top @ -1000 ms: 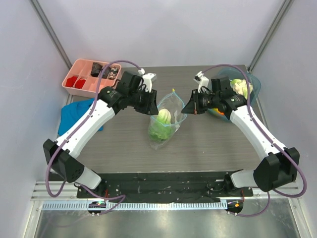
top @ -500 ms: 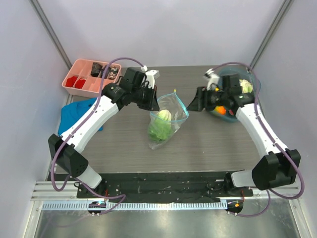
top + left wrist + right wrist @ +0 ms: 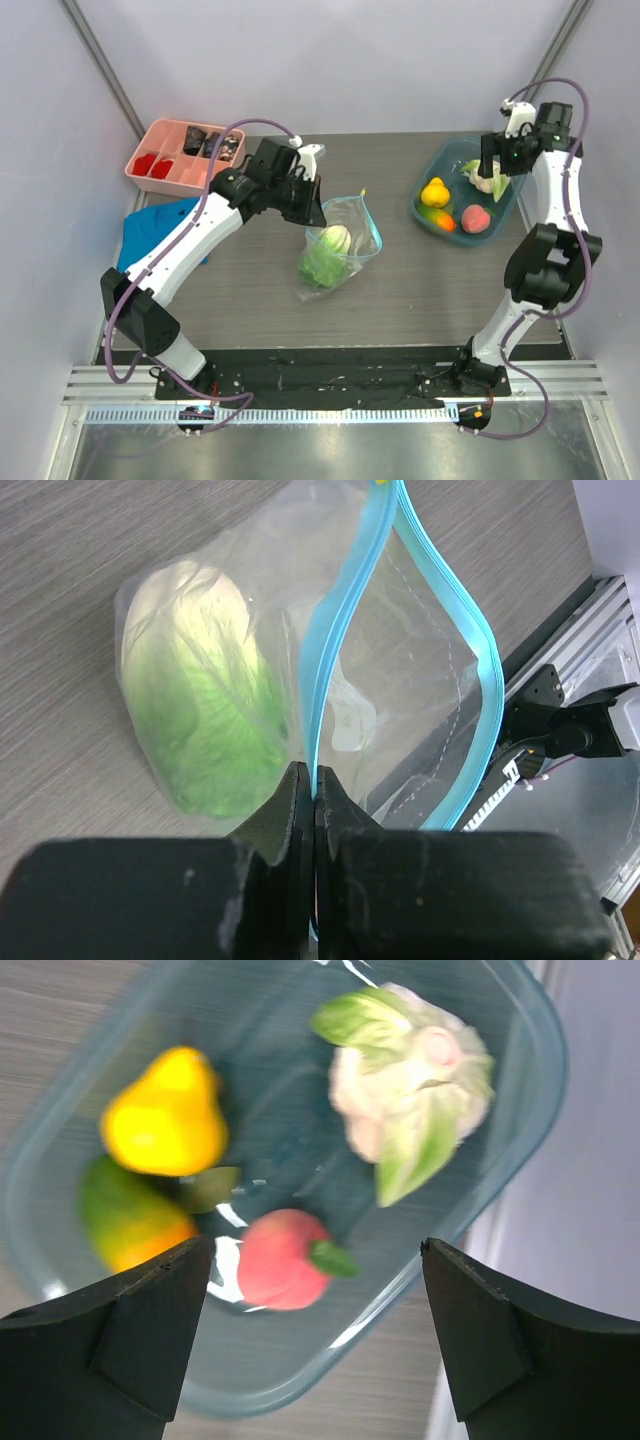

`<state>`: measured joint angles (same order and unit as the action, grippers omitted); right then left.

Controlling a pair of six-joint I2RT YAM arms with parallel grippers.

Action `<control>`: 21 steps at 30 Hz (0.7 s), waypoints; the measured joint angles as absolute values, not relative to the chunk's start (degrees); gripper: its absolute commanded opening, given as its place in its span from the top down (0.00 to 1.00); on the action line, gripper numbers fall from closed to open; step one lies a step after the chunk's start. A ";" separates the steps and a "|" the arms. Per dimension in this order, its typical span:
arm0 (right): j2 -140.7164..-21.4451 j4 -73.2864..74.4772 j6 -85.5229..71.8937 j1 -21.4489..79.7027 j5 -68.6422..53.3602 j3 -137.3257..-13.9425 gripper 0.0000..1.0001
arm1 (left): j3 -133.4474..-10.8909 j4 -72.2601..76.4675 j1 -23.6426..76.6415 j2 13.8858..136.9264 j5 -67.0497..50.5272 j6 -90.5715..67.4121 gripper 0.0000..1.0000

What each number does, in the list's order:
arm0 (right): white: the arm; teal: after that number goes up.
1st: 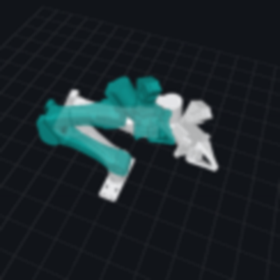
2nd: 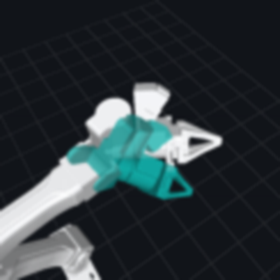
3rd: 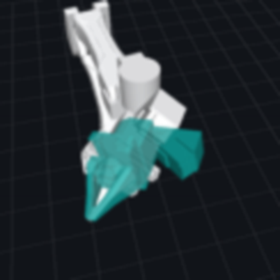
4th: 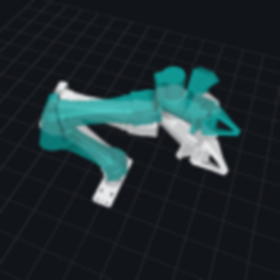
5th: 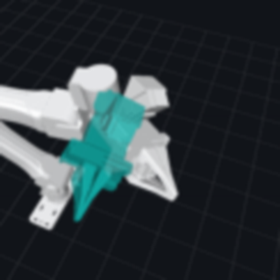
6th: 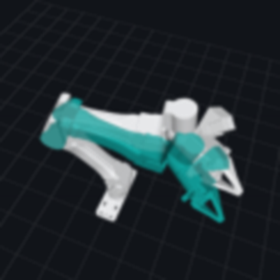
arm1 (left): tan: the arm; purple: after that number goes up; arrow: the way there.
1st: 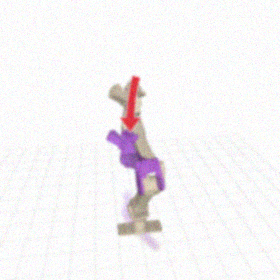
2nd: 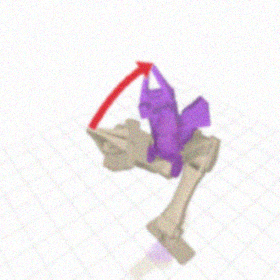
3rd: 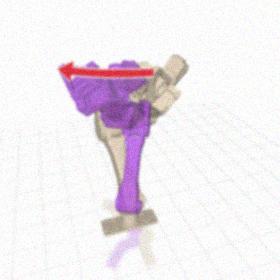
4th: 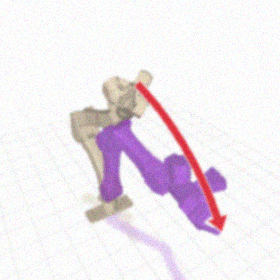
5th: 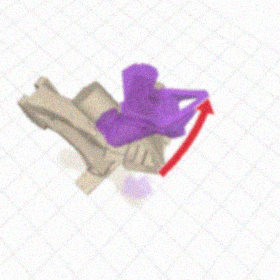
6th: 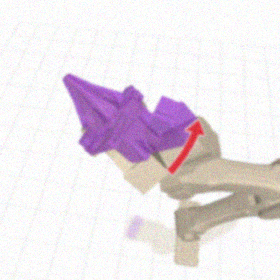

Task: Place the food in the zip-top bag and seal the zipper
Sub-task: Pick up the fake vegetable from the bin.

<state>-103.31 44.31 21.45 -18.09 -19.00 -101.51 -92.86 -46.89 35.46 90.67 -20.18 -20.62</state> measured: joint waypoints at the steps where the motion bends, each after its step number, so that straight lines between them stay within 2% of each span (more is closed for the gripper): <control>1: -105.82 44.23 23.16 -17.82 -16.86 -102.87 0.08 | -92.86 -46.89 35.51 90.85 -20.29 -20.67 1.00; 9: -117.71 38.50 34.00 -14.83 -2.33 -105.58 0.04 | -92.86 -46.52 35.51 91.92 -21.17 -20.75 1.00; 21: -125.82 28.80 40.88 -11.38 5.23 -105.82 0.05 | -92.86 -45.84 35.51 92.44 -21.69 -20.75 1.00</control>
<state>-125.82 28.80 40.88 -11.38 5.23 -105.82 -92.86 -45.84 35.51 92.44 -21.69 -20.75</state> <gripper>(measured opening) 0.956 0.022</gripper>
